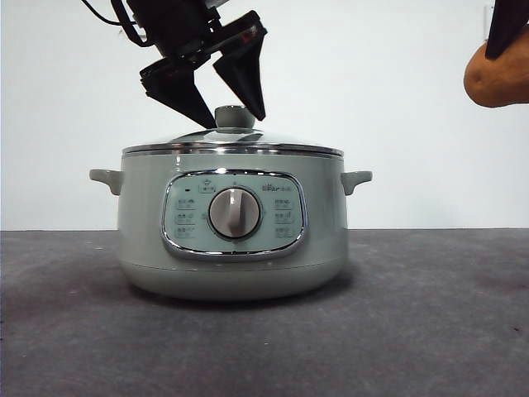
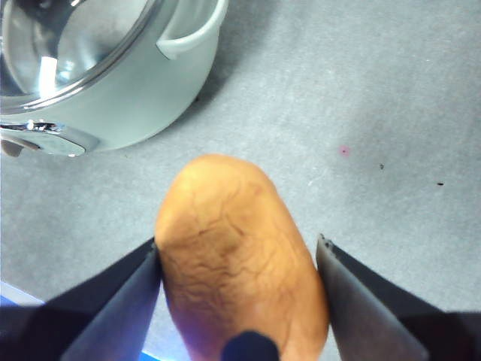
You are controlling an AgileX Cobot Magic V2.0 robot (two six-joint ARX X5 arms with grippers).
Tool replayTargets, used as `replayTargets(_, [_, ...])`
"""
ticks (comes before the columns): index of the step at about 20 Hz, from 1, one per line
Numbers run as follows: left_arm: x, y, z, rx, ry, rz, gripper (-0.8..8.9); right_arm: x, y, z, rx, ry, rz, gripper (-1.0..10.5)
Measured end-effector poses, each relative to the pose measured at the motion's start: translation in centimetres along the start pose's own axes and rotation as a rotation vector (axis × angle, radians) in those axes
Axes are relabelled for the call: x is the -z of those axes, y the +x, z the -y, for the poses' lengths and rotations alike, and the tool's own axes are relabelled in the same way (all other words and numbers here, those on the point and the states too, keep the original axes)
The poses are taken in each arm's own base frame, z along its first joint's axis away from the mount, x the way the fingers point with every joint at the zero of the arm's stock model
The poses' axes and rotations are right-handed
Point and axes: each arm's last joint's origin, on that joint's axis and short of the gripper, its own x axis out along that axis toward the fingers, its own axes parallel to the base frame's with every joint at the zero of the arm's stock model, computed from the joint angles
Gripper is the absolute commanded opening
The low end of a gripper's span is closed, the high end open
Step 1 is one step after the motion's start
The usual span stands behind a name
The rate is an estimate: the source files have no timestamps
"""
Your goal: Pick up the potato,open the lid,put the potato in the pot,close the lid
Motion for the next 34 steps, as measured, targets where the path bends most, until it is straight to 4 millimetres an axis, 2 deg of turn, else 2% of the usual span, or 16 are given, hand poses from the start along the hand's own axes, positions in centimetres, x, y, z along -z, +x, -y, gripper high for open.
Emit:
replayTargets(3, [0.0,0.0,0.0,0.0,0.0,0.0,-0.09,0.0,0.0,0.0,0.0,0.0,0.0,-0.1])
replayTargets(14, [-0.3,-0.2,0.0,-0.006,0.008,0.013,-0.09,-0.3,0.0,0.0,-0.018,0.042,0.035,-0.1])
replayTargets(16, [-1.3,-0.9,0.0,-0.008,0.01,0.033,-0.09,-0.5,0.0,-0.1,-0.029,0.069,0.05,-0.1])
replayTargets(20, [-3.9,-3.5,-0.2,-0.024,0.018,0.127,-0.09,-1.1,0.6,-1.2,-0.07,0.078,0.069,-0.1])
replayTargets(22, [-4.1,-4.0,-0.6,-0.032,0.011,0.131,-0.09,-1.6,1.1,-2.1,-0.096,0.065,0.084,-0.1])
replayTargets(28, [-2.7,-4.5,-4.1,-0.095,-0.053,0.045,-0.09,-4.6,3.5,-6.2,-0.207,0.026,0.132,-0.1])
replayTargets(34, [-1.4,-5.8,-8.8,-0.191,-0.153,0.031,-0.09,-9.8,6.9,-10.4,-0.244,-0.022,0.101,-0.1])
